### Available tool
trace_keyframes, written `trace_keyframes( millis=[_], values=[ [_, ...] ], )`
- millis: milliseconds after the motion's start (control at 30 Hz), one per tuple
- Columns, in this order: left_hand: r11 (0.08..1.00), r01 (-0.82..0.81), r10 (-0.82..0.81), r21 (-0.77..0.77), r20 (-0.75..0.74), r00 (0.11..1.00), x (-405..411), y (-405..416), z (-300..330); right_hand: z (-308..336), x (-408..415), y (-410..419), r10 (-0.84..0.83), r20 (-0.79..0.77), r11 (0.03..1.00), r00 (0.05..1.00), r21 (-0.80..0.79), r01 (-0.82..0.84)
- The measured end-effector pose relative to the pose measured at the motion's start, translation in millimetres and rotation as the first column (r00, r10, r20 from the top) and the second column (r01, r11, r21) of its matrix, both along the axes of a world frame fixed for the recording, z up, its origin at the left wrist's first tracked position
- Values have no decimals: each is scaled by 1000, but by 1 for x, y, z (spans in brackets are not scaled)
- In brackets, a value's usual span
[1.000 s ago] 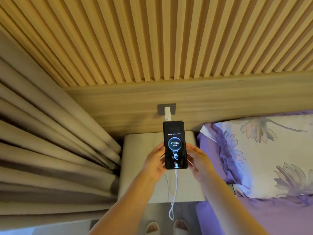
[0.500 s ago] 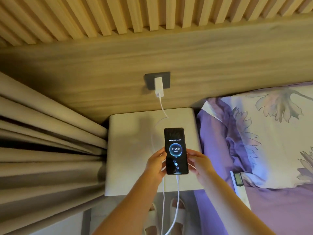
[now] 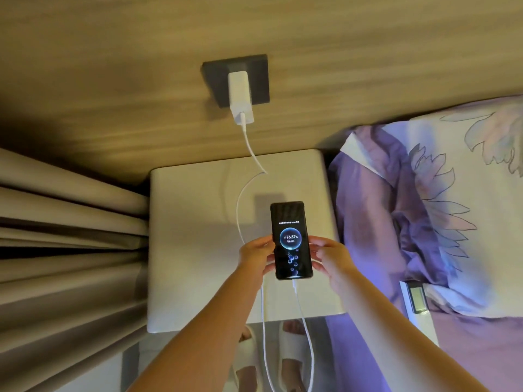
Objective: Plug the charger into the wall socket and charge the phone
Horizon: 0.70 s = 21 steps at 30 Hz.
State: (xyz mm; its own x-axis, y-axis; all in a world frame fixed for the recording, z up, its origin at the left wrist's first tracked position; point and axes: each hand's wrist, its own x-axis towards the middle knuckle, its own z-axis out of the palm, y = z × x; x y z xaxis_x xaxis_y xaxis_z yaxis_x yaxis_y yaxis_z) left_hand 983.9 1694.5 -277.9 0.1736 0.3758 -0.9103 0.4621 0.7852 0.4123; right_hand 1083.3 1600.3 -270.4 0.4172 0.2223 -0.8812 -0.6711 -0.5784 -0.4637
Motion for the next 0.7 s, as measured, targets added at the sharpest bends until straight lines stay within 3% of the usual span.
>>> trace_keyframes(
  millis=[700],
  values=[
    [994,37,-36,98,-17,999,9,3,-27,-61,1,7,165,109,986,980,18,-168]
  ],
)
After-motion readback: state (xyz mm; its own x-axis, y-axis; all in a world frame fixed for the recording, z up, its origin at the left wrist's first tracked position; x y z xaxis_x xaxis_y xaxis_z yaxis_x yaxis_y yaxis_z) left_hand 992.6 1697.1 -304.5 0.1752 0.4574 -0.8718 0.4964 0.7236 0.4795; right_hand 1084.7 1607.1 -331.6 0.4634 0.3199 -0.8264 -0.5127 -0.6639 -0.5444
